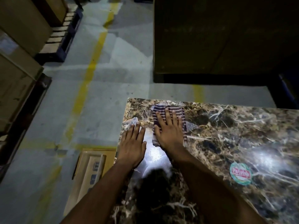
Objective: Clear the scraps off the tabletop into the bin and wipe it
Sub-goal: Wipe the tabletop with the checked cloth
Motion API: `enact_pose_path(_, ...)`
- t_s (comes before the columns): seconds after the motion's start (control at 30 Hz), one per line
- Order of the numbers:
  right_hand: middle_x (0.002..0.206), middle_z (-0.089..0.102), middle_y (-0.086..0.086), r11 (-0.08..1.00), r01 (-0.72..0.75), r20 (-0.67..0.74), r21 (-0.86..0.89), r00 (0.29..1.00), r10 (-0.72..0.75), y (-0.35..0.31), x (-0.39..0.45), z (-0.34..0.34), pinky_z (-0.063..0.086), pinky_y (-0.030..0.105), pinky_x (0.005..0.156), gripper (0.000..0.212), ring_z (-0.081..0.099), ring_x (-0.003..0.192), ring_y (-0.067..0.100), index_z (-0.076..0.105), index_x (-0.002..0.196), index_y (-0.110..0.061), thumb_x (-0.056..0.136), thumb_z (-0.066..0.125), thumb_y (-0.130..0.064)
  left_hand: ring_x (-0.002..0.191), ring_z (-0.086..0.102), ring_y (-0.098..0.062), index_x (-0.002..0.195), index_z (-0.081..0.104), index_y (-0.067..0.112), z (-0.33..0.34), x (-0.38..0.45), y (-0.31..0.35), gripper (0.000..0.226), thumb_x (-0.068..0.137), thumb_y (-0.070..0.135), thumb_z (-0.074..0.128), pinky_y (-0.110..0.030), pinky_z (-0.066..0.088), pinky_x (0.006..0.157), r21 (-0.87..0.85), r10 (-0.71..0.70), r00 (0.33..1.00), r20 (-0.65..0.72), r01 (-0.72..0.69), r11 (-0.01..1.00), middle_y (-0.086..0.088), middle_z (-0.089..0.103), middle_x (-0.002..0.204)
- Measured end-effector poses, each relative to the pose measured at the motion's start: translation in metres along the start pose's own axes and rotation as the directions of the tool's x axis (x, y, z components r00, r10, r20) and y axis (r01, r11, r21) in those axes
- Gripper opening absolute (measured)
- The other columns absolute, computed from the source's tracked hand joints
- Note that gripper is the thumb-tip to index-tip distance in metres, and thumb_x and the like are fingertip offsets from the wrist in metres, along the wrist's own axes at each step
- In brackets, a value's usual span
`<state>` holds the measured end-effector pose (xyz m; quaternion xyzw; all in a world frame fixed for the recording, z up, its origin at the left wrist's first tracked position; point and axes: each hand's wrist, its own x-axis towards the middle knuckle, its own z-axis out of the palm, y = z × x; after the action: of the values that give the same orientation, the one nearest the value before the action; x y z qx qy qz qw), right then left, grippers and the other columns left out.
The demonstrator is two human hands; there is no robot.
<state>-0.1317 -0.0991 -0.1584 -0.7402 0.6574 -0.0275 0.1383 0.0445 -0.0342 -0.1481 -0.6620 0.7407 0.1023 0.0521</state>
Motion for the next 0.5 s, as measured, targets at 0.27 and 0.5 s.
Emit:
enact_pose_path(0.27, 0.171, 0.005, 0.004, 0.997, 0.059, 0.025, -0.044, 0.998, -0.058, 0.021, 0.054, -0.013, -0.003, 0.052, 0.125, 0.064, -0.003, 0.157, 0.030, 0.006, 0.161, -0.039, 0.102, 0.021, -0.059, 0.152, 0.017, -0.029, 0.159, 0.023, 0.016, -0.015, 0.045, -0.002, 0.063, 0.101, 0.036, 0.034, -0.044, 0.017, 0.123, 0.009, -0.015, 0.998, -0.060, 0.016, 1.000, -0.008, 0.020, 0.167)
enact_pose_path(0.5, 0.171, -0.002, 0.002, 0.957, 0.279, 0.095, -0.079, 0.958, -0.272, -0.007, 0.056, -0.007, -0.005, 0.052, 0.125, 0.063, -0.007, 0.157, 0.027, 0.005, 0.160, -0.041, 0.101, 0.016, -0.060, 0.156, 0.002, -0.023, 0.162, 0.011, 0.015, -0.013, 0.053, 0.008, 0.060, 0.107, 0.035, 0.026, -0.038, 0.003, 0.124, -0.070, -0.104, 0.993, -0.058, 0.100, 0.992, -0.005, 0.007, 0.170)
